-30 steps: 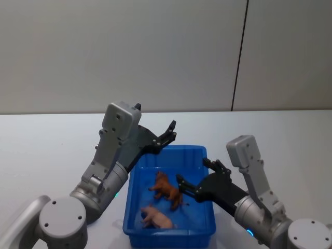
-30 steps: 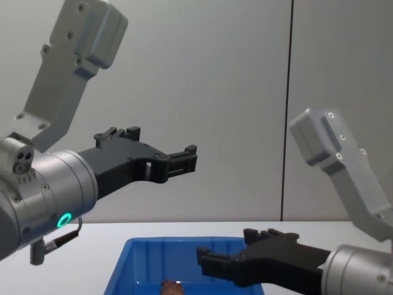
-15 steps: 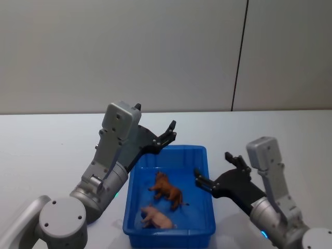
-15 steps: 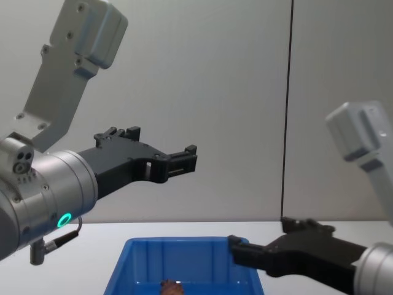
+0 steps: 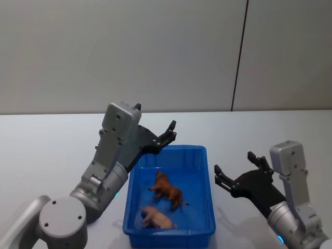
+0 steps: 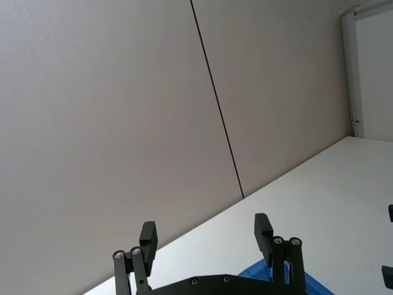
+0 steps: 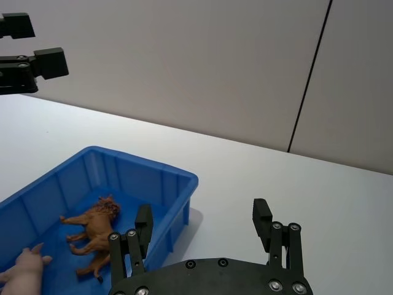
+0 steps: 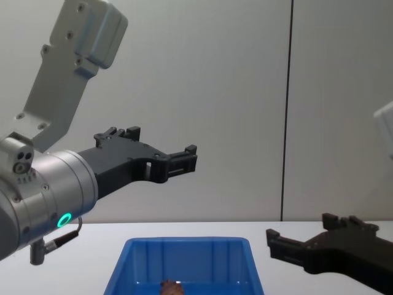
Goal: Pick up the two dolls from the table and place them into the box.
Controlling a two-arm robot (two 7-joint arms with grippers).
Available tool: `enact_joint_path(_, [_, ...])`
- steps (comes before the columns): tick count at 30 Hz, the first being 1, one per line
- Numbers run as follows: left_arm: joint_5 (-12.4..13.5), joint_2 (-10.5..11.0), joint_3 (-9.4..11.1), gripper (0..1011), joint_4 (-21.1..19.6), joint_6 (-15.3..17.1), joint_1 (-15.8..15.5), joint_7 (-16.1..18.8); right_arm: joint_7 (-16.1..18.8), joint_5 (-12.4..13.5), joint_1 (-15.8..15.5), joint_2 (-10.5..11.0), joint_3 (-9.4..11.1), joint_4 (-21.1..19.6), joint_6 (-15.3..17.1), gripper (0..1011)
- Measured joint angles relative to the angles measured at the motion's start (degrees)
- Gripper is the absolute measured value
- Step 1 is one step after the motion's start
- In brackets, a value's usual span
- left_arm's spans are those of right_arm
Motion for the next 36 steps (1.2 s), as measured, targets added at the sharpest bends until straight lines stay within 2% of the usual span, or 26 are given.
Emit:
enact_joint_path(9, [-0.2, 0.2, -0.1, 1001, 0.0, 0.3, 0.2, 0.0, -1.5, 0.4, -1.0, 0.7, 0.4, -1.0, -0.4, 1001])
enact_joint_path(16, [-1.5, 0.9, -0.7, 1001, -0.6, 1.8, 0.9, 0.6, -2.1, 0.5, -1.4, 0.9, 0.6, -1.4, -0.6, 1001])
enact_joint_path(23, [-3.8, 1.9, -1.5, 1001, -1.3, 3.9, 2.1, 2.0, -2.4, 0.6, -1.6, 1.1, 0.7, -1.6, -0.7, 1001])
enact_joint_path(36, [-10.0, 5.0, -3.5, 1001, -3.1, 8.9, 5.5, 5.2, -2.7, 0.7, -1.8, 1.2, 0.8, -1.8, -0.7, 1001])
